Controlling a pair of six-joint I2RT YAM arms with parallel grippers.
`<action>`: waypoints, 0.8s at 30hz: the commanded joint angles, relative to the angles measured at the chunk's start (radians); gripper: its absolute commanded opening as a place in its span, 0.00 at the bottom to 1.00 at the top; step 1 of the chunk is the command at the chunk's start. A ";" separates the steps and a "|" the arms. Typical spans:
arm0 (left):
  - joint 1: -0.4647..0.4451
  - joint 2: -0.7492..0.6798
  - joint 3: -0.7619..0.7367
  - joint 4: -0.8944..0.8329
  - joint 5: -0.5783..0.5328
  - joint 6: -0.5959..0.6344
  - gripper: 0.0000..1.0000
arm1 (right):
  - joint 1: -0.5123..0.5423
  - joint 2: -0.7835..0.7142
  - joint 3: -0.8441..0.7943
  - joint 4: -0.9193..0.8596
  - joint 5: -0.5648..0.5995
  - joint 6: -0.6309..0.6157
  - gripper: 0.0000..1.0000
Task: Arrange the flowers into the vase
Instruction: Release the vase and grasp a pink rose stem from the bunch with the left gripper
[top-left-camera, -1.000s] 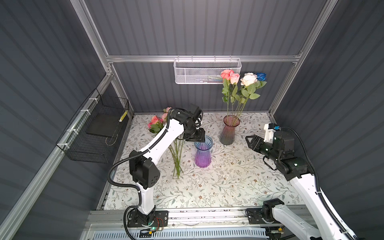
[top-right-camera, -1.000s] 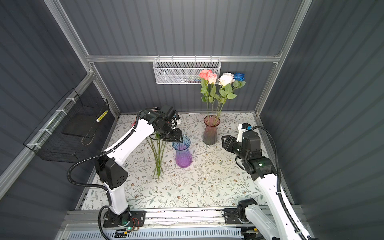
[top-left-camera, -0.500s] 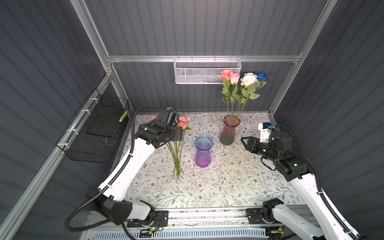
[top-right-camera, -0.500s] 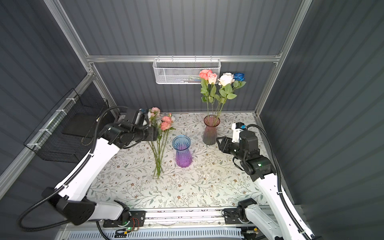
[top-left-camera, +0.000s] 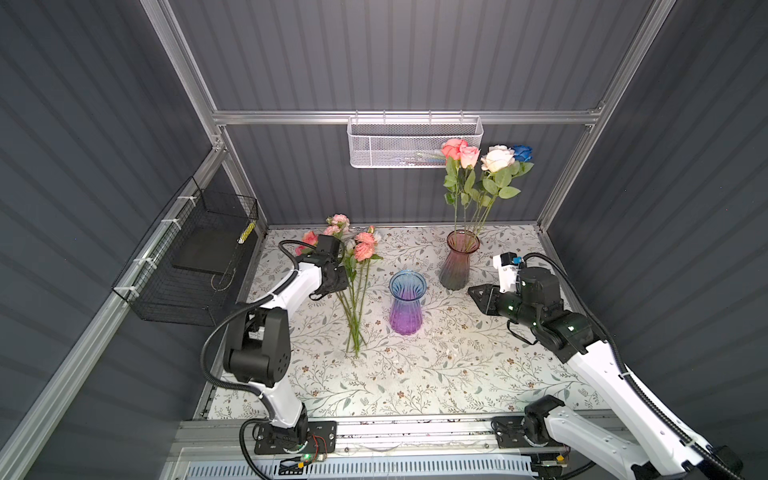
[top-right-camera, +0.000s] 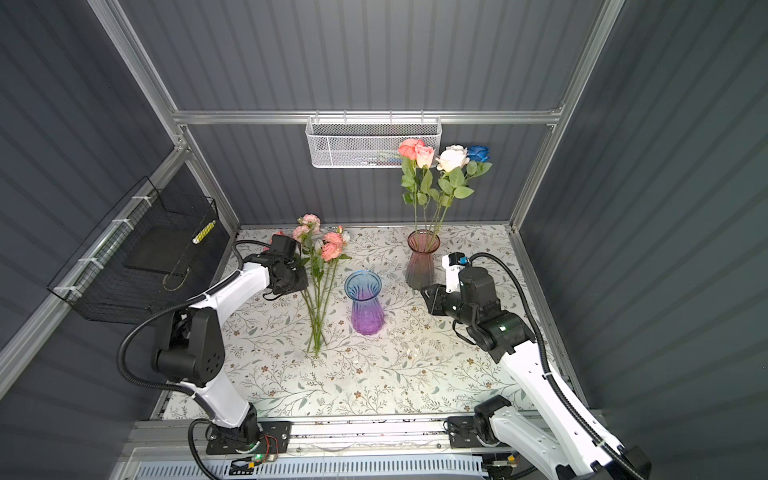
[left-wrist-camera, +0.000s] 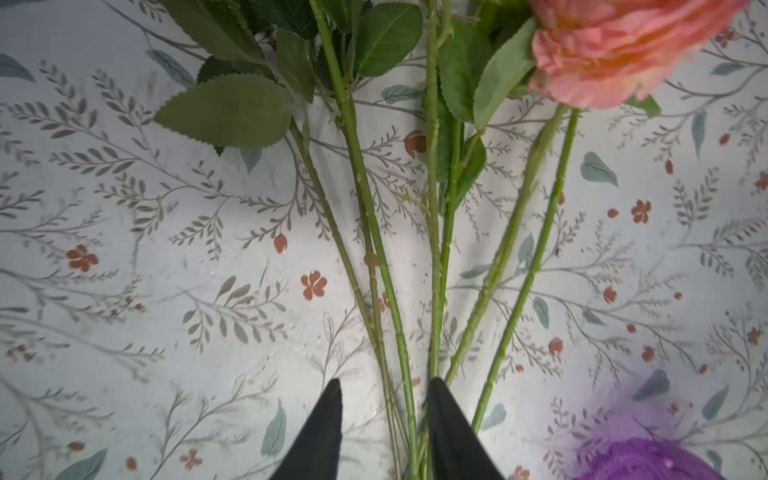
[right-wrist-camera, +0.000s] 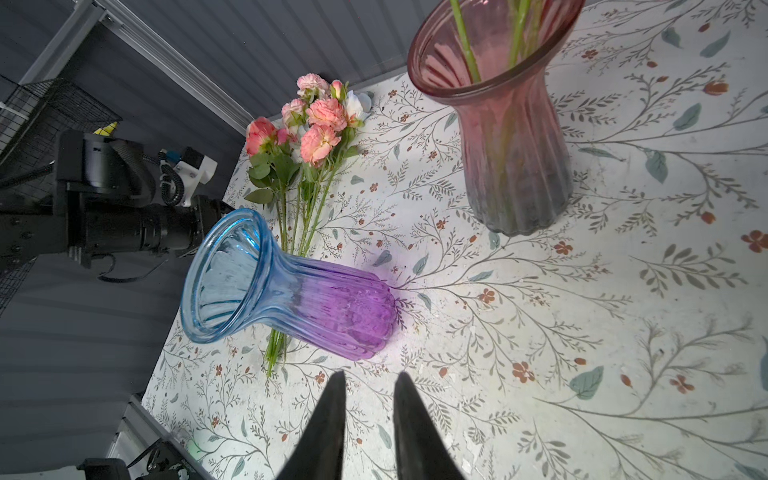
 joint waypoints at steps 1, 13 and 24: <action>0.015 0.073 0.051 0.044 0.038 0.008 0.31 | 0.006 0.014 -0.008 0.044 0.003 -0.014 0.24; 0.019 0.173 0.062 0.107 0.098 0.014 0.28 | 0.007 0.060 0.015 0.045 0.014 -0.041 0.24; 0.019 0.139 0.026 0.118 0.102 -0.010 0.27 | 0.006 0.013 0.006 0.021 0.030 -0.063 0.26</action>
